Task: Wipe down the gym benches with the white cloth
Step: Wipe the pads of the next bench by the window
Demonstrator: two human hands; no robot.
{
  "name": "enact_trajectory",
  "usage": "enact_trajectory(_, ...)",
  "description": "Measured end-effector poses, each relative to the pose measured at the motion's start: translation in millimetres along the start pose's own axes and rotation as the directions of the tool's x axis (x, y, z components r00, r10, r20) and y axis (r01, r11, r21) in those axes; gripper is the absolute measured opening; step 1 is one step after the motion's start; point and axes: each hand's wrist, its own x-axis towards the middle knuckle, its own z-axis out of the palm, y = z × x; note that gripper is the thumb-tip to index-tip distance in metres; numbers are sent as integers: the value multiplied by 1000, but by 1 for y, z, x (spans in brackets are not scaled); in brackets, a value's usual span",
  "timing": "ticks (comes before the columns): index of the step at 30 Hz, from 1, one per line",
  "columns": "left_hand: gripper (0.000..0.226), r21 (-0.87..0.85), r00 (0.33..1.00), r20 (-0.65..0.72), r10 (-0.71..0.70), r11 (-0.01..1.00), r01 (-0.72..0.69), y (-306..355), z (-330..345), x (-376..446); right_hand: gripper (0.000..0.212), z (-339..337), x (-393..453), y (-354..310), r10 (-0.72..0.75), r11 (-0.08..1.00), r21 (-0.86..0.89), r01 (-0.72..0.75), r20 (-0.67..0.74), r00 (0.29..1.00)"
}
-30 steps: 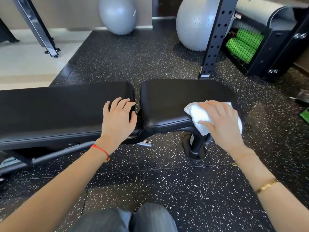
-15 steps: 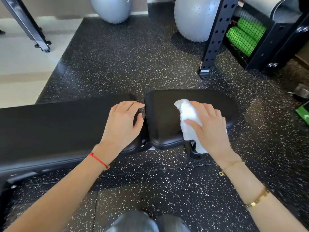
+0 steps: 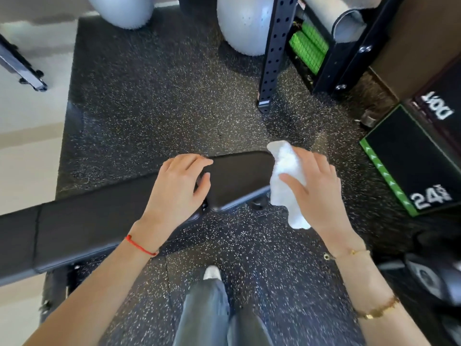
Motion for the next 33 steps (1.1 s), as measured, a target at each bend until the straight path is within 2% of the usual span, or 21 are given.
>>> enact_trajectory(5, 26, -40, 995, 57, 83, 996, -80, 68, -84, -13, 55, -109, -63, -15, 71, 997, -12, -71, -27, 997)
enact_trajectory(9, 26, -99, 983, 71, 168, 982, -160, 113, -126, -29, 54, -170, -113, -23, 147, 988, -35, -149, -53, 988)
enact_trajectory(14, 28, -189, 941, 109, 319, 936, -295, 150, -152, -35, 53, -207, -166, -35, 263, 960, -70, -272, -122, 957)
enact_trajectory(18, 29, -253, 873, 144, 466, 870, -423, 170, -162, -28, 52, -216, -202, -51, 382, 916, -37, -400, -227, 896)
enact_trajectory(25, 31, -343, 655, 190, 731, 675, -654, 191, -169, -17, 49, -200, -275, -88, 631, 755, 117, -646, -398, 666)
enact_trajectory(30, 29, -424, 447, 190, 874, 484, -766, 214, -165, -27, 48, -182, -340, -121, 800, 549, 263, -794, -442, 406)
enact_trajectory(33, 30, -488, 329, 188, 925, 379, -787, 239, -160, -41, 49, -172, -379, -139, 848, 428, 331, -841, -469, 247)
